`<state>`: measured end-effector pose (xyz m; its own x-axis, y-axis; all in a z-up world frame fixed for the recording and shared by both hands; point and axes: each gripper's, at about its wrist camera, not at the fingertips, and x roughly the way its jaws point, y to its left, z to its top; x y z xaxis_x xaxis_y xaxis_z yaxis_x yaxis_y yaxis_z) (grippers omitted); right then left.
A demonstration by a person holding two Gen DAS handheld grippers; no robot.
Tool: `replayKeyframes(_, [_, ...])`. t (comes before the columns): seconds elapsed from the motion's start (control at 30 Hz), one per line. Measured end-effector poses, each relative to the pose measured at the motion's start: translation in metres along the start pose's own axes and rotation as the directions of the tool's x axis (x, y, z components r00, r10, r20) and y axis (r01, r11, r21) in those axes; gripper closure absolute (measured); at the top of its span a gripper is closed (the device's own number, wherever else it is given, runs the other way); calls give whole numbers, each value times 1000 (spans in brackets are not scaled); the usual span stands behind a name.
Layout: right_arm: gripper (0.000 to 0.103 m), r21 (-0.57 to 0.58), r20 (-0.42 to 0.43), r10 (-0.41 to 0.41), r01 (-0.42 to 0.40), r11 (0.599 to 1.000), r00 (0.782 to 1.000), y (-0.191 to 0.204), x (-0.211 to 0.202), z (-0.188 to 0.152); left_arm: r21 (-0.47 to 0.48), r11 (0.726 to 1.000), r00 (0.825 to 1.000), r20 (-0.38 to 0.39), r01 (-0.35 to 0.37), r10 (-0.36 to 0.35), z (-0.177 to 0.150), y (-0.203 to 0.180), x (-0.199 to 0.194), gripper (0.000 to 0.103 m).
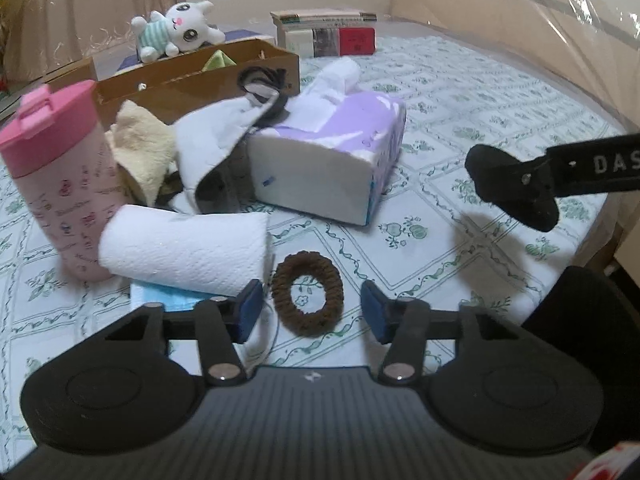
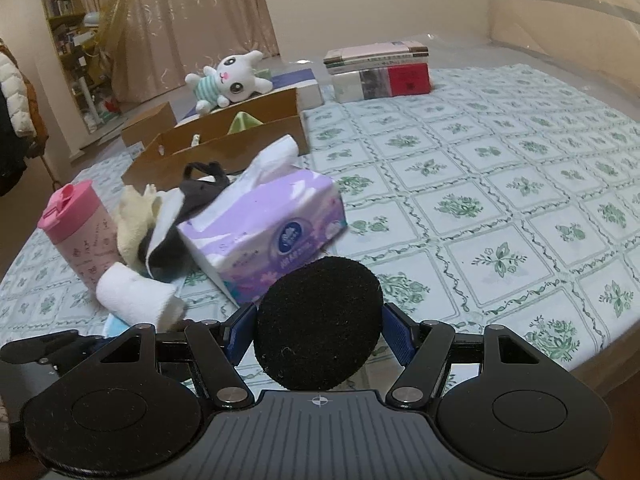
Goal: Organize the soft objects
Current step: 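Grasp the brown hair tie with the left gripper while the right gripper grasps the black sponge, then carry the hair tie and black sponge with both grippers over the cardboard box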
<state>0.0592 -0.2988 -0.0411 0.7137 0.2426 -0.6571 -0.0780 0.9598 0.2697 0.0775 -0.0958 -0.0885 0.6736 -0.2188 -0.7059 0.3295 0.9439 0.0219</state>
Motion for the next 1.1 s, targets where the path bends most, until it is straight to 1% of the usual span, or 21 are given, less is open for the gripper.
replayKeyframes(0.07, [36, 5, -3, 1, -1, 1000, 1000, -3, 3, 0, 3, 1000, 1000, -13, -6, 6, 0, -1, 7, 61])
replayKeyframes(0.17, [36, 11, -8, 9, -9, 1000, 1000, -7, 7, 1, 5, 1000, 999, -29, -15, 15, 0, -3, 13, 62])
replayKeyframes(0.23, [36, 13, -11, 16, -15, 1000, 1000, -8, 10, 1, 16, 1000, 999, -27, -23, 23, -1, -6, 15, 64])
replayKeyframes(0.3, [36, 15, -15, 21, -21, 1000, 1000, -9, 13, 1, 35, 999, 999, -28, -25, 26, -2, -9, 16, 68])
replayKeyframes(0.4, [36, 17, -20, 27, -26, 1000, 999, -11, 15, 2, 50, 999, 999, -30, -20, 21, -1, -12, 18, 78])
replayKeyframes(0.43, [36, 17, -20, 27, -27, 999, 999, -11, 16, 2, 57, 998, 999, -32, -18, 19, -1, -14, 17, 84])
replayKeyframes(0.47, [36, 17, -19, 28, -27, 999, 999, -11, 15, 2, 63, 998, 999, -32, -19, 21, -1, -15, 17, 87])
replayKeyframes(0.67, [36, 12, -1, 26, -26, 1000, 1000, -10, 4, 4, 44, 999, 1000, -29, 4, -3, 3, -14, 7, 88])
replayKeyframes(0.83, [36, 5, 27, 23, -23, 1000, 999, -5, -10, 7, 29, 1000, 1000, 9, 13, -14, 11, -9, -14, 88])
replayKeyframes(1.1, [36, -26, 57, 46, -45, 999, 997, 20, -29, 7, 1, 1000, 998, 67, -1, 1, 23, 11, -50, 88])
